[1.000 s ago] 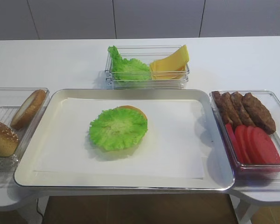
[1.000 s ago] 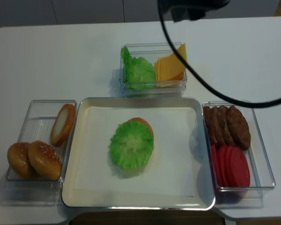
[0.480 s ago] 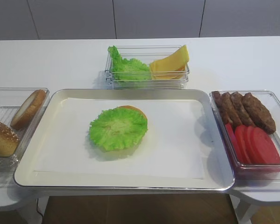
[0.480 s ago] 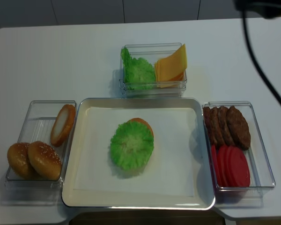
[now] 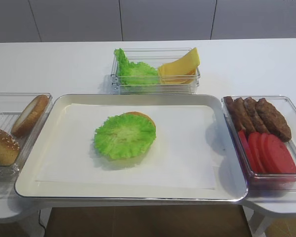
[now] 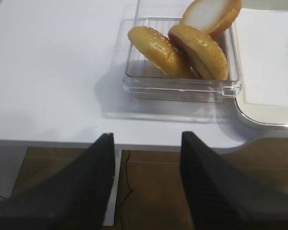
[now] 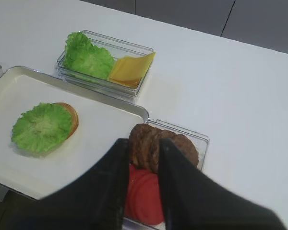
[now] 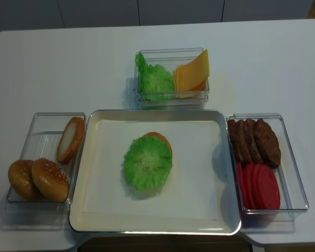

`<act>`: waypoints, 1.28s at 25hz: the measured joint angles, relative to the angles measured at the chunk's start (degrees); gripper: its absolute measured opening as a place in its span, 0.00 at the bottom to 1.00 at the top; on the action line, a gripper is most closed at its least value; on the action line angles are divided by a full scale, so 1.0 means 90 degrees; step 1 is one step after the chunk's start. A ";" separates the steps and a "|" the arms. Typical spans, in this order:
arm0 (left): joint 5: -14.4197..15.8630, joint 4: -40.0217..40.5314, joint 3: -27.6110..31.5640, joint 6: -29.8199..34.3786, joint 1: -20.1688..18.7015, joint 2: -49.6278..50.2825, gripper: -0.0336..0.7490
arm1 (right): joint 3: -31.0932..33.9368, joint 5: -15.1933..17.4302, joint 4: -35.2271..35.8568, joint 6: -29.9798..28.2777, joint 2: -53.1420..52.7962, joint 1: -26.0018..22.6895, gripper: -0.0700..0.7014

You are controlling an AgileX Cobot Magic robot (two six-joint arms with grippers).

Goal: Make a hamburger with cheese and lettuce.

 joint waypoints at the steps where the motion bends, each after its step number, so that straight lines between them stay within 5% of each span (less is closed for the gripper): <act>1: 0.0000 0.0000 0.0000 0.0000 0.0000 0.0000 0.47 | 0.0131 0.0000 0.0010 0.0000 -0.0227 0.0000 0.33; 15: 0.0000 0.0000 0.0000 0.0000 0.0000 0.0000 0.47 | 0.2865 0.0037 0.0504 0.0000 -0.3010 0.0000 0.32; 25: 0.0000 0.0000 0.0000 0.0000 0.0000 0.0000 0.47 | 0.4689 0.0037 0.0980 0.0000 -0.3942 0.0000 0.32; 32: 0.0000 0.0000 0.0000 0.0000 0.0000 0.0000 0.47 | 0.5428 -0.0562 0.1020 -0.0077 -0.4496 0.0000 0.32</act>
